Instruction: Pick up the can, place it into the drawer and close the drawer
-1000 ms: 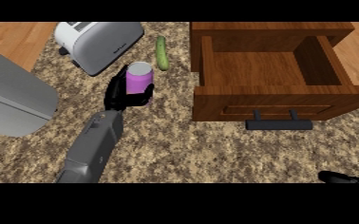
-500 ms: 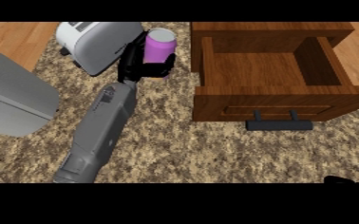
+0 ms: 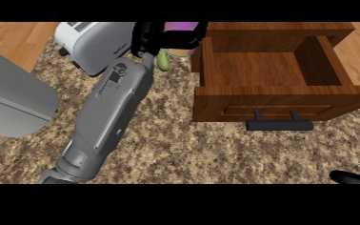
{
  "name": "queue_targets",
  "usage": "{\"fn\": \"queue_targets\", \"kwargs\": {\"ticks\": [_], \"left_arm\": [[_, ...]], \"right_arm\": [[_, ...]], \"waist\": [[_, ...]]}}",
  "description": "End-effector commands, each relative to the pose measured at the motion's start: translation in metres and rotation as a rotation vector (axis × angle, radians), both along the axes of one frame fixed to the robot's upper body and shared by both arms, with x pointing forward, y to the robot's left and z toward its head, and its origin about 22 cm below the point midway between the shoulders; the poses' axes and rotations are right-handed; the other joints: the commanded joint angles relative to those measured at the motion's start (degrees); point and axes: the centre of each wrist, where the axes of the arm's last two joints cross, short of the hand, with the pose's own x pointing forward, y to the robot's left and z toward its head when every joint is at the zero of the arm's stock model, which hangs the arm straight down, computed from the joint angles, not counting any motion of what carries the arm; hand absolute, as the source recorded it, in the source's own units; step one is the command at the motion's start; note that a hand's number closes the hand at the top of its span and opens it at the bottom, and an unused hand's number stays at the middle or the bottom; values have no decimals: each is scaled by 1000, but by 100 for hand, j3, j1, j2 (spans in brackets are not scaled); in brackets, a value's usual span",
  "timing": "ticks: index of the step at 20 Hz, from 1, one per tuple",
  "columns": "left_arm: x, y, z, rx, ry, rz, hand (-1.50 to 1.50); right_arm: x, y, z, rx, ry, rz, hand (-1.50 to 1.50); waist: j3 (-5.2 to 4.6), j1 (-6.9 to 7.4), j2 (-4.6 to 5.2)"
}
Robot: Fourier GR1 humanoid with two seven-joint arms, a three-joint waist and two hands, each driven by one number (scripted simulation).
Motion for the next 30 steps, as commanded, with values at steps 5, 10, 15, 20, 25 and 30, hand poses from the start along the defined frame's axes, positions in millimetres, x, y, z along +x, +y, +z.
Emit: {"fn": "queue_targets", "kwargs": {"ticks": [5,10,15,20,25,30], "left_arm": [[0,-50,57,48,-10,-8,150],[9,-61,110,86,1,-18,150],[12,-79,89,109,5,-12,150],[15,-96,111,143,17,4,150],[11,-109,117,178,32,27,150],[20,-101,107,164,35,86,150]], "right_arm": [[4,1,4,-12,-16,-3,-150],[7,-4,11,1,-13,3,-150],[9,-7,8,-6,-21,16,-150],[12,7,2,12,-36,31,-150],[14,12,22,-19,-33,69,-150],[23,5,22,-20,-39,45,-150]], "waist": [[0,-101,30],[2,-84,33],[4,-188,56],[10,-326,100],[10,-406,99],[13,-449,147]]}}
